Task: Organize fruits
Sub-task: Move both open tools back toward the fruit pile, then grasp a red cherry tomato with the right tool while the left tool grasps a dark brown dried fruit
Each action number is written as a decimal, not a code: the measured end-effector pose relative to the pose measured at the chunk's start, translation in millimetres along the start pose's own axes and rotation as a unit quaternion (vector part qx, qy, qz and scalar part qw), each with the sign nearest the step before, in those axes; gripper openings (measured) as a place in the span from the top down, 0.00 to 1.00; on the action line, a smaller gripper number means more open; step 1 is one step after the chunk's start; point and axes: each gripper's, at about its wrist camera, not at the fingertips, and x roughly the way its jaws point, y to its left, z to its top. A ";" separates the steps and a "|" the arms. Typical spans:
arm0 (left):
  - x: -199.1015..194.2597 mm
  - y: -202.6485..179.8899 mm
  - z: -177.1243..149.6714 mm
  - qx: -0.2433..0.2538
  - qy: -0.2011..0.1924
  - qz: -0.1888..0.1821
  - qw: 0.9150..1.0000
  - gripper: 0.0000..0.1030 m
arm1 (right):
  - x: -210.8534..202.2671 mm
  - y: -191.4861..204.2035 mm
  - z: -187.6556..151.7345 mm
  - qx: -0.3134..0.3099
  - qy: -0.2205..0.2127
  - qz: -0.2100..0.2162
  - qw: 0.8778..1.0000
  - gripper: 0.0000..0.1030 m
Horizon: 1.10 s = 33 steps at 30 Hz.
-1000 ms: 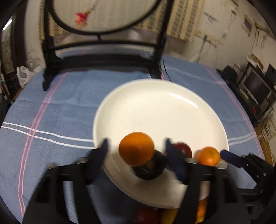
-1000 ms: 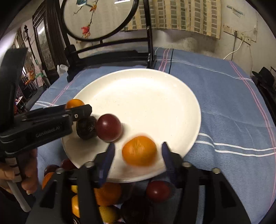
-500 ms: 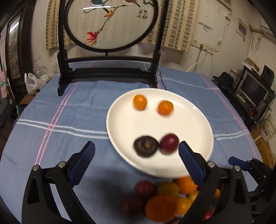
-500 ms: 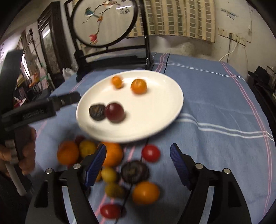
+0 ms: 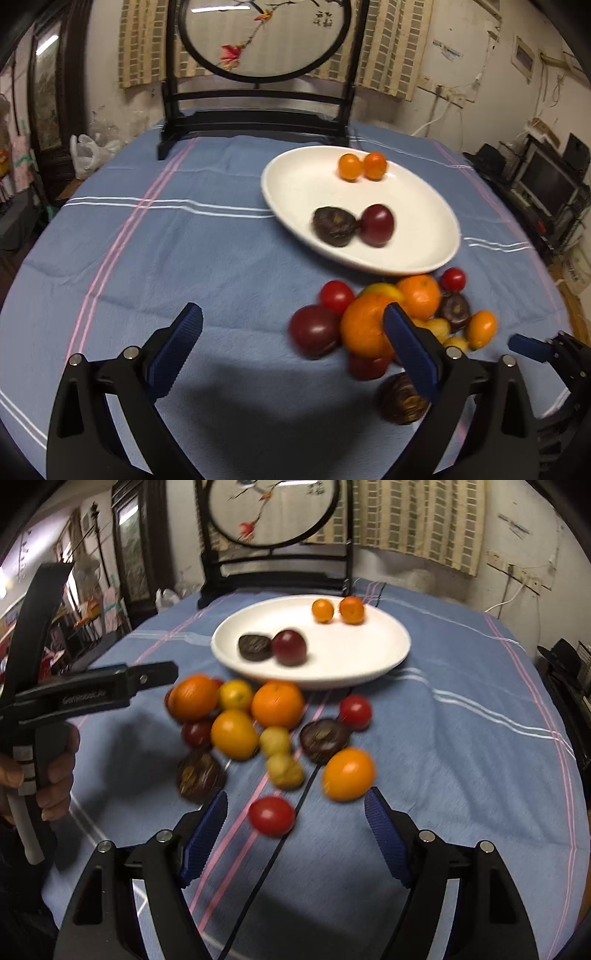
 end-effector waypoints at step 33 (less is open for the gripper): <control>-19.3 -35.3 -29.8 0.053 0.018 -0.060 0.997 0.07 | -9.1 -17.4 -20.3 0.045 -0.003 0.008 0.999 0.71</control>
